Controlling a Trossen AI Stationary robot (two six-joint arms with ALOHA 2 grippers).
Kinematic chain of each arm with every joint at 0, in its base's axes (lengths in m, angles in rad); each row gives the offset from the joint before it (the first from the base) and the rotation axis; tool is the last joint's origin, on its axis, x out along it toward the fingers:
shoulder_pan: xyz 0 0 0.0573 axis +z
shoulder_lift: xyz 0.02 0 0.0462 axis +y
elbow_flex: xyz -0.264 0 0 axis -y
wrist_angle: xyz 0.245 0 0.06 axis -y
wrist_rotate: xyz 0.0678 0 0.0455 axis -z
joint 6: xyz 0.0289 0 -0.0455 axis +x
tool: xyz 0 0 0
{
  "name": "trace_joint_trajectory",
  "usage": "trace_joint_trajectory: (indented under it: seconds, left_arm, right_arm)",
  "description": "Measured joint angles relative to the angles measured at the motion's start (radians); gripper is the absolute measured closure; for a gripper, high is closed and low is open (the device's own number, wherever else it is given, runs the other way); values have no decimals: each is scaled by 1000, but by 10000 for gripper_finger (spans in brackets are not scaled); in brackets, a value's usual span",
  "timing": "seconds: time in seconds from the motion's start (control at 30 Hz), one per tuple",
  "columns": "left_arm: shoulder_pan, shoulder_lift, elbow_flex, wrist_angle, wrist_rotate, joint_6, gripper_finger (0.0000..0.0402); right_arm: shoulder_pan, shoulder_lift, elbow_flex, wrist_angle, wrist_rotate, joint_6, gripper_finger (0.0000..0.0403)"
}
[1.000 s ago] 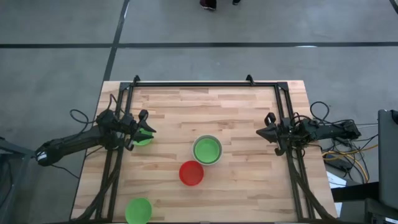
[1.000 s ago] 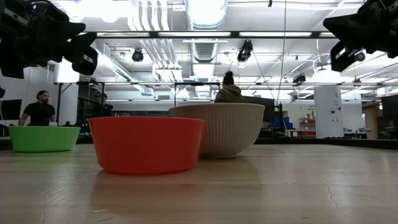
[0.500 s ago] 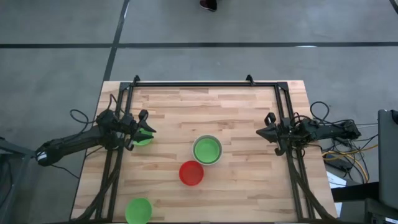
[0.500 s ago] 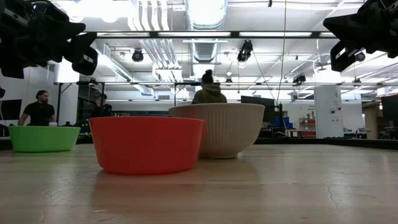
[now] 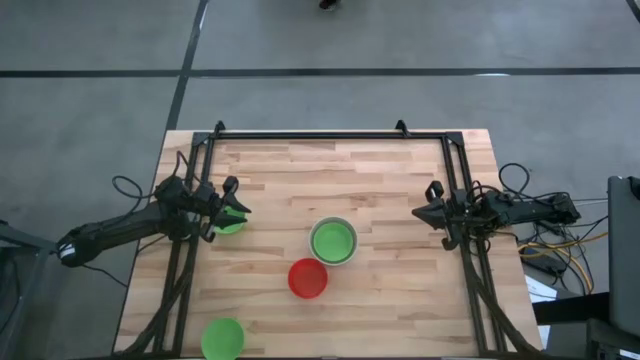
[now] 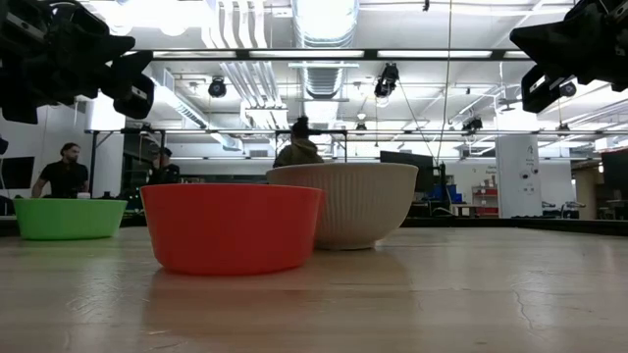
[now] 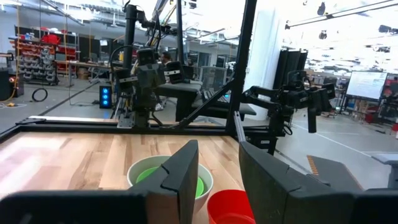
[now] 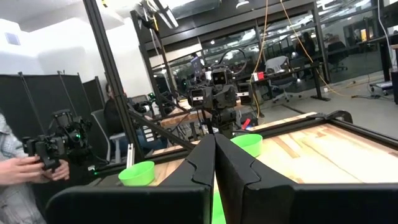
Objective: Nest bowls inside each other
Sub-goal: Stack the top green bowl on the right green bowl
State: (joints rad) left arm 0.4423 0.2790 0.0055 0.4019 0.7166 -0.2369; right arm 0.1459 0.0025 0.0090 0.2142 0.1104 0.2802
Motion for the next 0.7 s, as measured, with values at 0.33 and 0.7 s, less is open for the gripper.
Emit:
trace_joint_trajectory:
  seconds: [0.33,0.7]
  left_arm:
    - [1,0,10,-4,-23,-40,280]
    - [2,6,192,-312,-190,-38,280]
  right_arm:
    - [0,0,0,0,0,0,394]
    - [0,0,0,0,-1,0,394]
